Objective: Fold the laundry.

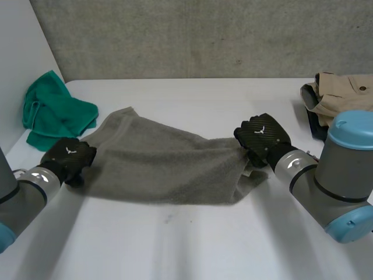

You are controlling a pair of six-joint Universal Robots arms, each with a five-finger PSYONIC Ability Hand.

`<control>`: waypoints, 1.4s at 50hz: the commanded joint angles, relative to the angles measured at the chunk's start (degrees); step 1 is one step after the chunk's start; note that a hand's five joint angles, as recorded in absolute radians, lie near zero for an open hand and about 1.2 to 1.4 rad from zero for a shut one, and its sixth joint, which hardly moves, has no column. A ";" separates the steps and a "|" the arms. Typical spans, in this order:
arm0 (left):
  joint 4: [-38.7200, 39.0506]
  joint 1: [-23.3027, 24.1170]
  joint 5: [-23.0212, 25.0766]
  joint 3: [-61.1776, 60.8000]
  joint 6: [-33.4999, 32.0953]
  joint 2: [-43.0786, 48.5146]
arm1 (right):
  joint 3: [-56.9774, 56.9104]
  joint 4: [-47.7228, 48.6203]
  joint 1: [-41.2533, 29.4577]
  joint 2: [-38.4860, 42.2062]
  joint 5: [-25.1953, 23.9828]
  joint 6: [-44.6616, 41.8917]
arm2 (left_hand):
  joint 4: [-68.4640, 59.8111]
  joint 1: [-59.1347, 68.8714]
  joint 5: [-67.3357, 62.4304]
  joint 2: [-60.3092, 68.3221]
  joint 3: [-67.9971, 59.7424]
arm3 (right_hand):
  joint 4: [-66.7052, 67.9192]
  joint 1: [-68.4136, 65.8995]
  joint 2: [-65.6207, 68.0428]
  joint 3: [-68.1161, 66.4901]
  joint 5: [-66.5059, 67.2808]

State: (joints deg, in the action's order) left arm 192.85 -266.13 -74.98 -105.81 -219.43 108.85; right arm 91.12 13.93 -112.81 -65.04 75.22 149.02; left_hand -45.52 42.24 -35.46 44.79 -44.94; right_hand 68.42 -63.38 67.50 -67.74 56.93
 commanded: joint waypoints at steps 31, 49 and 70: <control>0.25 -0.45 0.01 2.10 10.15 -4.86 | 0.20 -1.10 0.13 -0.61 0.19 -0.22 | -34.48 37.76 -34.54 35.21 -35.06 | 11.58 -16.62 12.50 -12.26 13.07; -7.75 3.86 2.37 0.43 26.42 -34.41 | -20.45 -30.81 9.53 -15.91 -1.21 -0.57 | -34.48 37.76 -34.54 35.21 -35.06 | 11.58 -16.62 12.50 -12.26 13.07; -6.43 13.97 0.10 11.76 27.39 -3.38 | -32.06 8.11 5.93 19.94 3.98 -1.10 | -34.48 37.76 -34.54 35.21 -35.06 | -58.42 53.38 -57.50 57.74 -56.93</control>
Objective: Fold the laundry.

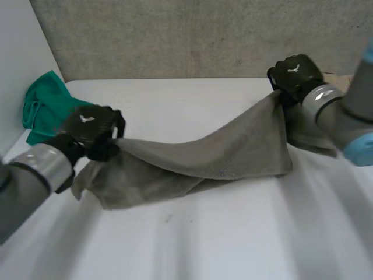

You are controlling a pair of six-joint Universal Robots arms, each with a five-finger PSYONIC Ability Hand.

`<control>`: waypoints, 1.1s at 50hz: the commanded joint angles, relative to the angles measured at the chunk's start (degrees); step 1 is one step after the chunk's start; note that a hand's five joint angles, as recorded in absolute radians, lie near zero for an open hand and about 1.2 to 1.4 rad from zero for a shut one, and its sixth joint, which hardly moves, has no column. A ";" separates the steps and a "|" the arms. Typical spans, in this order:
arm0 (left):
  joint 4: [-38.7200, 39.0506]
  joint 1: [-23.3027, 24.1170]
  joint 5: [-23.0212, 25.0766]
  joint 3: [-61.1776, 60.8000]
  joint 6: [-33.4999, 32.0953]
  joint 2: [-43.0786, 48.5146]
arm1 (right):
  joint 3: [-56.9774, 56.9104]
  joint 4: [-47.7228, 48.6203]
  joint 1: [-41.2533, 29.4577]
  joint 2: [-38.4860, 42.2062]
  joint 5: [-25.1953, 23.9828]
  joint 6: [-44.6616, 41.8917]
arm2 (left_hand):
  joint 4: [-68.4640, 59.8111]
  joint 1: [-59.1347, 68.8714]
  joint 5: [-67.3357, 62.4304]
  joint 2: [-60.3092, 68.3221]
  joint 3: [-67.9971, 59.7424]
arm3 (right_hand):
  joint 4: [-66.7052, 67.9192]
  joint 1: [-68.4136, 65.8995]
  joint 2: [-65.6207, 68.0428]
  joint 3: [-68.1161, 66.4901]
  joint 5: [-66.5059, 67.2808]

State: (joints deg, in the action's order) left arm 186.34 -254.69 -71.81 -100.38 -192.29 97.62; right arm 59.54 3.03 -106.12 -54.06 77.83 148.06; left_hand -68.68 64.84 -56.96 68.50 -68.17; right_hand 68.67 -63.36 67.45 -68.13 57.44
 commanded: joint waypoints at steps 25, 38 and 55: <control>0.08 4.64 -5.01 6.69 0.52 -1.46 | 23.08 -8.14 5.22 -6.86 -3.55 10.76 | -11.32 15.16 -13.04 11.50 -11.83 | -48.33 43.02 -47.11 47.79 -47.10; 0.17 6.05 -5.18 9.15 1.75 -2.43 | 15.09 3.12 4.35 7.29 -4.79 6.37 | -11.32 15.16 -13.04 11.50 -11.83 | -39.75 34.44 -38.53 39.21 -38.51; -0.18 5.70 -5.27 12.05 5.97 -5.77 | 14.90 10.59 5.22 2.49 -1.71 6.45 | -11.32 15.16 -13.04 11.50 -11.83 | 11.33 -16.64 12.55 -11.87 12.56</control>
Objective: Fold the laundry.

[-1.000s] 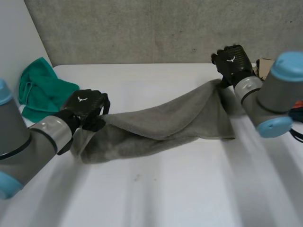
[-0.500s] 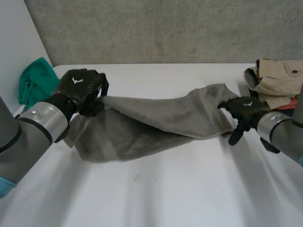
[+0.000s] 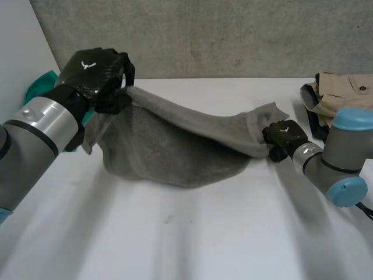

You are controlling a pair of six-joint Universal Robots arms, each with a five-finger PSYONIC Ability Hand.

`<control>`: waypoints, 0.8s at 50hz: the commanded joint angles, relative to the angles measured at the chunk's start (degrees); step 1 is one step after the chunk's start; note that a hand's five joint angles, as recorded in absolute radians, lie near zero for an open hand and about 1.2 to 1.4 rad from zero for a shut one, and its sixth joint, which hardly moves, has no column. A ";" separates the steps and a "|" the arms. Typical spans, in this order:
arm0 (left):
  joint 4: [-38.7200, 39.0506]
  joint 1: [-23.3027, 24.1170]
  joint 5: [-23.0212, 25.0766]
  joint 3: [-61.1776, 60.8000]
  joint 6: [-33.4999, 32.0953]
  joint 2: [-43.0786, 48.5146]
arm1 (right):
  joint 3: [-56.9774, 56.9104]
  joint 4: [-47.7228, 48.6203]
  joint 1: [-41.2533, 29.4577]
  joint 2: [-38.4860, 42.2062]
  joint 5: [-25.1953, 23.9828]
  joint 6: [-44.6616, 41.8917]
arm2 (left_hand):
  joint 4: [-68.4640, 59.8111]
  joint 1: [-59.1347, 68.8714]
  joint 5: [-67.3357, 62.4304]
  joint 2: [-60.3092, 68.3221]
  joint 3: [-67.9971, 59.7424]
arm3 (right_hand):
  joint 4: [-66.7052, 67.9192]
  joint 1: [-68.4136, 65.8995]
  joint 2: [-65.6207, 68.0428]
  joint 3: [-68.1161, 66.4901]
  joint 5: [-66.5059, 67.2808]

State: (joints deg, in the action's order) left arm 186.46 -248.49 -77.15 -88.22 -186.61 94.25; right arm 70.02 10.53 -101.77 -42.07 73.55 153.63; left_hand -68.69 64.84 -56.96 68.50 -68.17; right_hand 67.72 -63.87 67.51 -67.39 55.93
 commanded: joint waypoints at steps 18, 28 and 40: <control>-12.09 -5.69 0.24 -7.14 -13.51 1.98 | 3.19 -40.58 10.01 -36.33 -1.66 -19.23 | -11.31 15.16 -13.04 11.50 -11.83 | 12.28 -16.13 12.49 -12.61 14.07; -4.63 -5.25 0.25 8.30 -20.73 18.41 | -7.95 -32.43 5.18 -22.11 1.15 -12.57 | -11.31 15.16 -13.04 11.50 -11.83 | 12.28 -16.13 12.49 -12.61 14.07; 24.17 -5.43 -3.44 35.04 -19.59 24.14 | -21.33 20.55 -0.63 -18.05 13.55 -3.60 | -11.31 15.16 -13.04 11.50 -11.83 | 12.28 -16.13 12.49 -12.61 14.07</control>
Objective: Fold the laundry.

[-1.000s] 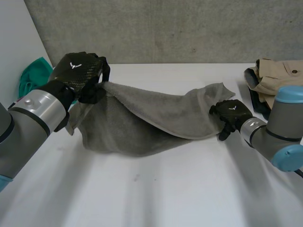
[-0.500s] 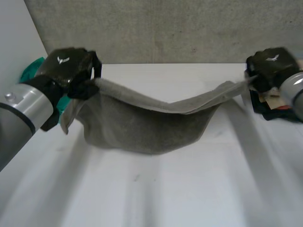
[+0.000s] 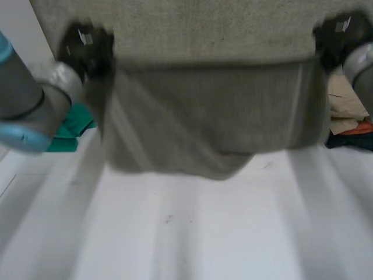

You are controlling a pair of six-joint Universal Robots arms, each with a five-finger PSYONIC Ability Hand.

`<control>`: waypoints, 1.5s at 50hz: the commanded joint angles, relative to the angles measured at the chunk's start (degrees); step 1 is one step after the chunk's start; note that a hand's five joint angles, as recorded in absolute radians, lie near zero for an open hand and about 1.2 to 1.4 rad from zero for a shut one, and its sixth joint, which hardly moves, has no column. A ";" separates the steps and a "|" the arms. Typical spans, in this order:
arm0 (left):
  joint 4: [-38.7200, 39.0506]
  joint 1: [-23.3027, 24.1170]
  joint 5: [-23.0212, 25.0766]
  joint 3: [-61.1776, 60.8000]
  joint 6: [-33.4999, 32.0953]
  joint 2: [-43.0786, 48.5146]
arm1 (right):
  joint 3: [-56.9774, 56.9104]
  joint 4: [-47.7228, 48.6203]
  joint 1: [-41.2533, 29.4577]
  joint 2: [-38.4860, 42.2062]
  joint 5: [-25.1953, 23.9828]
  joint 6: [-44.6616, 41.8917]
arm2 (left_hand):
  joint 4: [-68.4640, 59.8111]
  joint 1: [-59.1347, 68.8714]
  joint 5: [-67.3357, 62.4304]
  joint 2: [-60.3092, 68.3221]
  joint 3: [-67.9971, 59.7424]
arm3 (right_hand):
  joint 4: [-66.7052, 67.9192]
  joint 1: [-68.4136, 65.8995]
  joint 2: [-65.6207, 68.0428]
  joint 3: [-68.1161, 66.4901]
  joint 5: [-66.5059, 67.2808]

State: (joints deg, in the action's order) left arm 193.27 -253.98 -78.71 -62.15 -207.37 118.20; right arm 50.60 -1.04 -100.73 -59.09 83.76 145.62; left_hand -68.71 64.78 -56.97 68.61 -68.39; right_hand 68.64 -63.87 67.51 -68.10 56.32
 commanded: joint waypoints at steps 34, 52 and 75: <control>16.09 -4.77 1.54 -38.22 0.65 0.45 | 39.57 17.57 -0.78 -1.20 -9.23 6.87 | -11.29 15.22 -13.03 11.39 -11.61 | 11.36 -16.13 12.49 -11.90 13.68; 3.87 -13.65 8.14 -47.71 1.62 -12.46 | 39.75 17.48 1.50 -1.47 -8.52 6.78 | 36.13 -32.20 34.38 -36.02 35.80 | 11.36 -16.13 12.49 -11.90 13.68; 4.75 -16.90 8.93 -47.99 0.91 -5.80 | 40.45 17.39 1.07 -1.47 -8.52 6.78 | 21.54 -17.61 19.79 -21.44 21.21 | 11.36 -16.13 12.49 -11.90 13.68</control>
State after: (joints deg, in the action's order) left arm 197.62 -271.45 -69.81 -113.48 -206.51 108.10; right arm 90.85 16.35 -99.66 -60.57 75.23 152.52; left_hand -33.99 34.16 -24.15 33.73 -33.73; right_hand 68.66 -63.87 67.51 -68.12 57.84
